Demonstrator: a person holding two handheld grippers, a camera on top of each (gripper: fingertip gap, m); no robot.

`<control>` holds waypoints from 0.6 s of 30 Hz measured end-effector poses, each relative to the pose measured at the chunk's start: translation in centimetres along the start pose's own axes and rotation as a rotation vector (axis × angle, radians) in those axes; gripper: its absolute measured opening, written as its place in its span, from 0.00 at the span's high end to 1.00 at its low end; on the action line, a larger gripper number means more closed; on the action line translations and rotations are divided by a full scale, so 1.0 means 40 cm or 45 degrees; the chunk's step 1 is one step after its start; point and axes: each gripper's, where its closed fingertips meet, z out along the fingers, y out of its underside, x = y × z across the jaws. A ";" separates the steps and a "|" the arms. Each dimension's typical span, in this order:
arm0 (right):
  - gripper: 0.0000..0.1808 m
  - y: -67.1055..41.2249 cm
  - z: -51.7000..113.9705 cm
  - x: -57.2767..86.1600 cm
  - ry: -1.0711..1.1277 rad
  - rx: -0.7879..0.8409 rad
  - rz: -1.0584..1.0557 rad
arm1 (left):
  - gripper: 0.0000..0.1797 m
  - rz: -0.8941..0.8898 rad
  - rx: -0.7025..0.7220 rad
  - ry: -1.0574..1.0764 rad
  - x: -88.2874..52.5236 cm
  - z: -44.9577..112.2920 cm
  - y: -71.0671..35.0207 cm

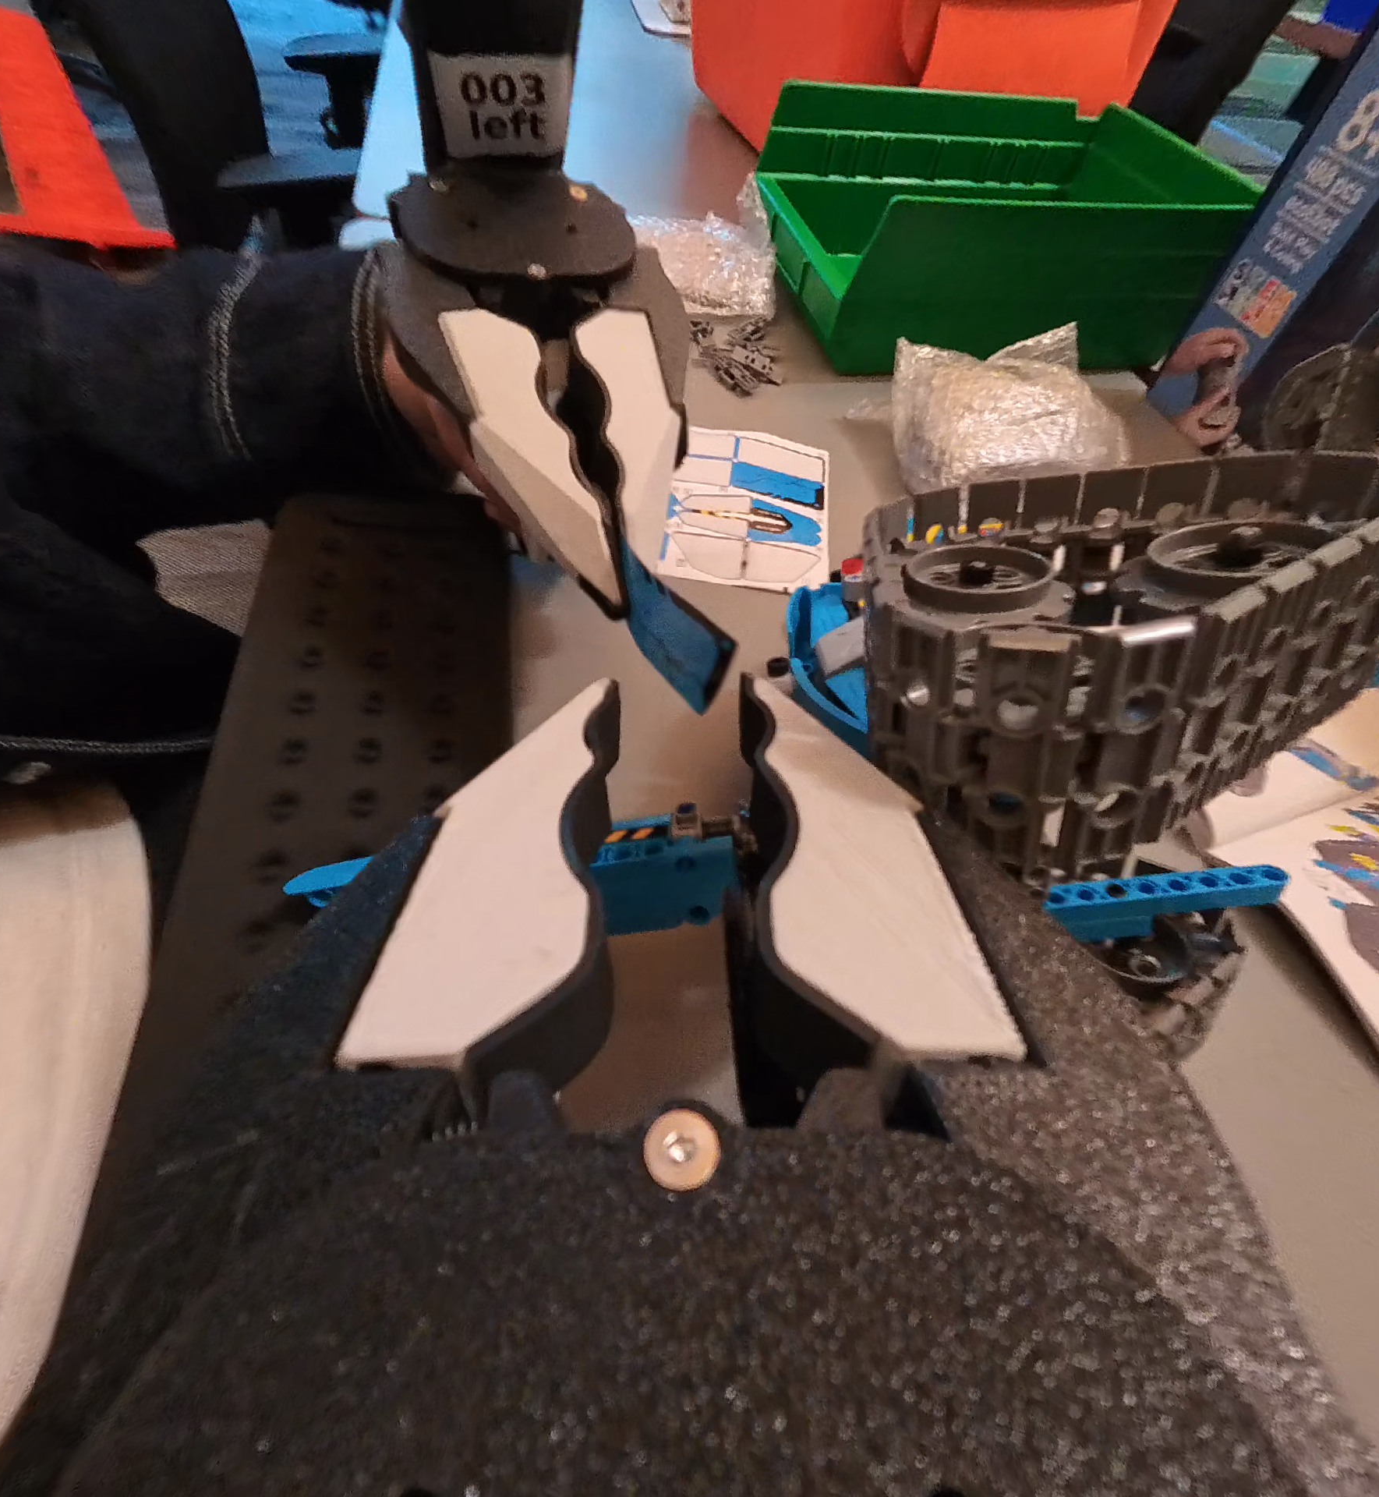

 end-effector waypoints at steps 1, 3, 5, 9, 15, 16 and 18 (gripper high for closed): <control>0.84 -0.006 0.000 -0.002 -0.022 0.030 0.026 | 1.00 0.012 -0.010 0.017 0.004 0.005 0.003; 0.84 -0.009 -0.005 -0.003 -0.067 0.065 0.071 | 1.00 0.035 -0.025 0.020 0.003 0.013 0.009; 0.87 0.001 -0.006 -0.013 -0.132 0.052 0.110 | 1.00 0.043 -0.038 0.029 0.001 0.020 0.014; 1.00 0.012 -0.001 -0.005 -0.100 0.032 0.068 | 1.00 0.052 -0.055 0.011 -0.011 0.029 0.018; 1.00 -0.001 0.001 0.022 0.191 0.011 -0.253 | 1.00 0.067 -0.012 -0.128 -0.048 0.025 -0.001; 1.00 0.001 0.003 0.027 0.252 -0.010 -0.333 | 0.99 0.072 -0.006 -0.144 -0.050 0.024 -0.004; 1.00 0.009 0.007 0.042 0.365 -0.063 -0.467 | 0.95 0.097 -0.017 -0.204 -0.061 0.023 -0.002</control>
